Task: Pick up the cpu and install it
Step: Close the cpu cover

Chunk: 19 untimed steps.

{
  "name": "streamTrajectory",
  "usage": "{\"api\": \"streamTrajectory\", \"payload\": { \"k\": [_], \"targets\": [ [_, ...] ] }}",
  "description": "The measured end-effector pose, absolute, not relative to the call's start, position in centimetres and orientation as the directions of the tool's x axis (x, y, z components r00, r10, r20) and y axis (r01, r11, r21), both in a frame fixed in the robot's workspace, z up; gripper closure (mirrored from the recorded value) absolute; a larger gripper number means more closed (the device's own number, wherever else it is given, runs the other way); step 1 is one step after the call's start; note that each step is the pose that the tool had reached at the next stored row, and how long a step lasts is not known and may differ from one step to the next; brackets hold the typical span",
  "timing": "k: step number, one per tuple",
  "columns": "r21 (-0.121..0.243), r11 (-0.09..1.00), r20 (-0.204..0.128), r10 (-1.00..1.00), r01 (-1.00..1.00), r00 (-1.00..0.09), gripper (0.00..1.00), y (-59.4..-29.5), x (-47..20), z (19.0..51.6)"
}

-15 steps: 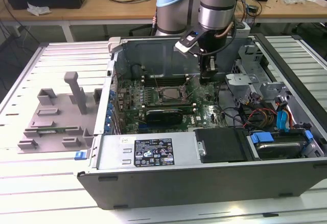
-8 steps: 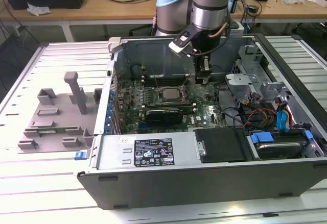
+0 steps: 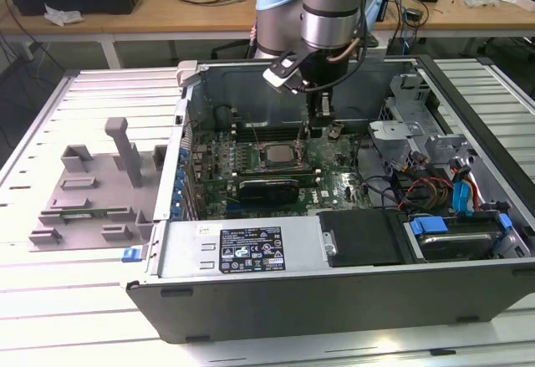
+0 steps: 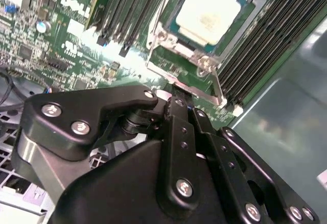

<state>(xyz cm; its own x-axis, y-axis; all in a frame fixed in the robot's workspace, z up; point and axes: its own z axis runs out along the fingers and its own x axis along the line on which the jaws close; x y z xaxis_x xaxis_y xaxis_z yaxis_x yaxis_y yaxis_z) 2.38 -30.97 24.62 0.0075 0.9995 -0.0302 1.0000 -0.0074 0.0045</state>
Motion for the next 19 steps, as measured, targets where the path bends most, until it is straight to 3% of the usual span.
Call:
{"api": "streamTrajectory", "payload": {
  "k": [19],
  "targets": [
    [-0.011, -0.007, -0.027, 1.000, 1.000, 0.007, 0.89, -30.96, 1.65, 24.48]
  ]
}}
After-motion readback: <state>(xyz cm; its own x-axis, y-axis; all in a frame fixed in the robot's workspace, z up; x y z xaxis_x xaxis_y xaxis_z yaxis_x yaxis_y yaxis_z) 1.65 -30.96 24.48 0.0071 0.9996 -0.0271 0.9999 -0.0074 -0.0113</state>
